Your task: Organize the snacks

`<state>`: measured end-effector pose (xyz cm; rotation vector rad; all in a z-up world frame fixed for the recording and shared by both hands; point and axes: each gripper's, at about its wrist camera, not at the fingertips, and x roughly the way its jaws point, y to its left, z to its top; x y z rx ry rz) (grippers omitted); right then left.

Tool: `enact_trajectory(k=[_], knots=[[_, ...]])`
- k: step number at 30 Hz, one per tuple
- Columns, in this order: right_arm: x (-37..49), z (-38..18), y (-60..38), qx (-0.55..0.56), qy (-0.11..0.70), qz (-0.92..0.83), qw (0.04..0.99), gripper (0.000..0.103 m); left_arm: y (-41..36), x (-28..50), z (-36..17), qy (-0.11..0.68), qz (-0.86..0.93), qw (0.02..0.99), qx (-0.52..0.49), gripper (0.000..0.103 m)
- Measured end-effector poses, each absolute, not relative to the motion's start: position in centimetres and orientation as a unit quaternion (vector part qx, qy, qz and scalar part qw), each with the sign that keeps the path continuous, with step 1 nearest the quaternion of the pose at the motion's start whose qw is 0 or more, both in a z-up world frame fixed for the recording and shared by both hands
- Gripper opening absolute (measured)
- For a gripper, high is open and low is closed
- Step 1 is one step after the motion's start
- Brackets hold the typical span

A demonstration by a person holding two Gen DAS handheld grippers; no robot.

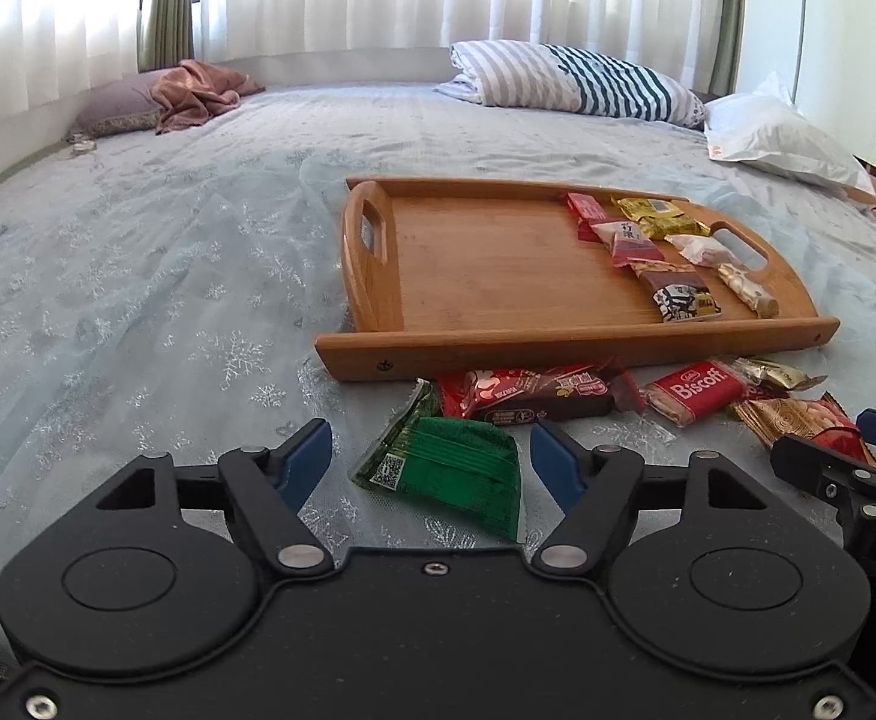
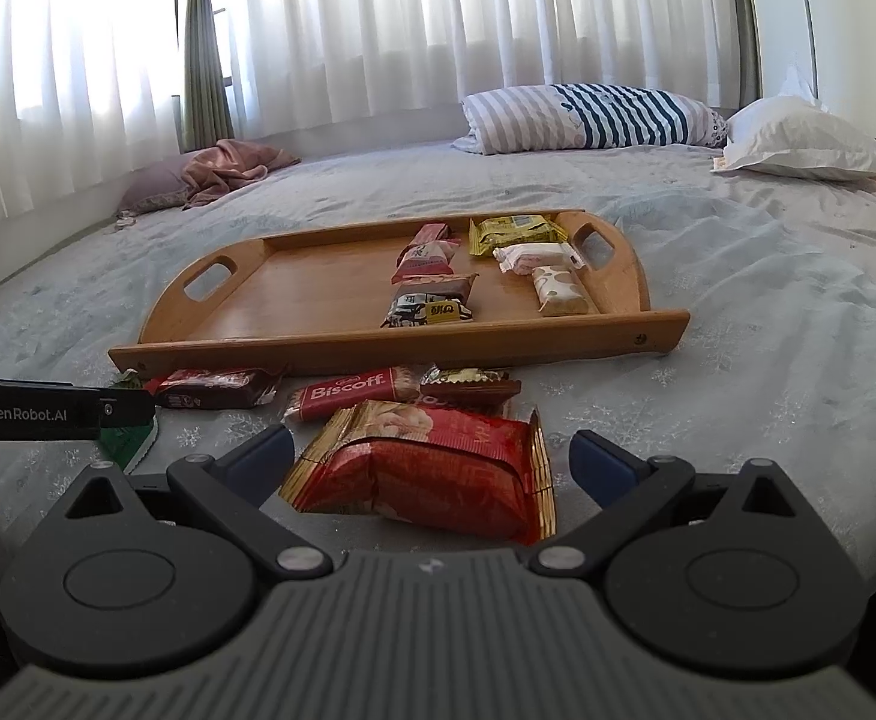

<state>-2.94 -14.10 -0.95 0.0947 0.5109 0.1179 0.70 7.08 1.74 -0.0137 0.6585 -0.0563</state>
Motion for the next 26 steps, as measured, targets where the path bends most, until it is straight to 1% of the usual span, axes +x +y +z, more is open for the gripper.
enact_trajectory(k=[1, 3, 7, 9, 11, 16, 19, 26], knots=[[-2.9, -0.9, -14.2, 0.049, 0.254, 0.059, 0.964, 0.103, 7.1, 0.7, 1.7, 0.326, -0.028, 0.945, -0.006, 0.069], [-2.8, -0.9, -14.2, 0.053, 0.258, 0.060, 0.963, 0.102, 7.0, 0.7, 1.5, 0.332, -0.030, 0.943, -0.002, 0.062], [-2.8, -0.6, -14.1, 0.049, 0.261, 0.060, 0.962, 0.101, 6.4, 0.4, 1.4, 0.333, -0.024, 0.943, 0.014, 0.062], [-2.8, -0.4, -14.2, 0.051, 0.262, 0.062, 0.962, 0.099, 6.1, 0.3, 1.5, 0.332, -0.027, 0.943, 0.023, 0.057], [-2.7, -0.2, -14.4, 0.058, 0.266, 0.067, 0.960, 0.097, 5.9, 0.2, 1.5, 0.333, -0.034, 0.942, 0.026, 0.056], [-2.5, -0.1, -14.8, 0.072, 0.271, 0.069, 0.957, 0.096, 6.1, 0.2, 2.1, 0.323, -0.040, 0.945, 0.023, 0.057], [-2.5, -0.1, -15.2, 0.091, 0.274, 0.071, 0.955, 0.097, 6.4, 0.7, 2.3, 0.319, -0.038, 0.946, 0.033, 0.062], [-1.9, -0.6, -15.7, 0.121, 0.293, 0.069, 0.946, 0.096, 6.0, 1.2, 1.1, 0.345, -0.048, 0.936, 0.044, 0.061]])
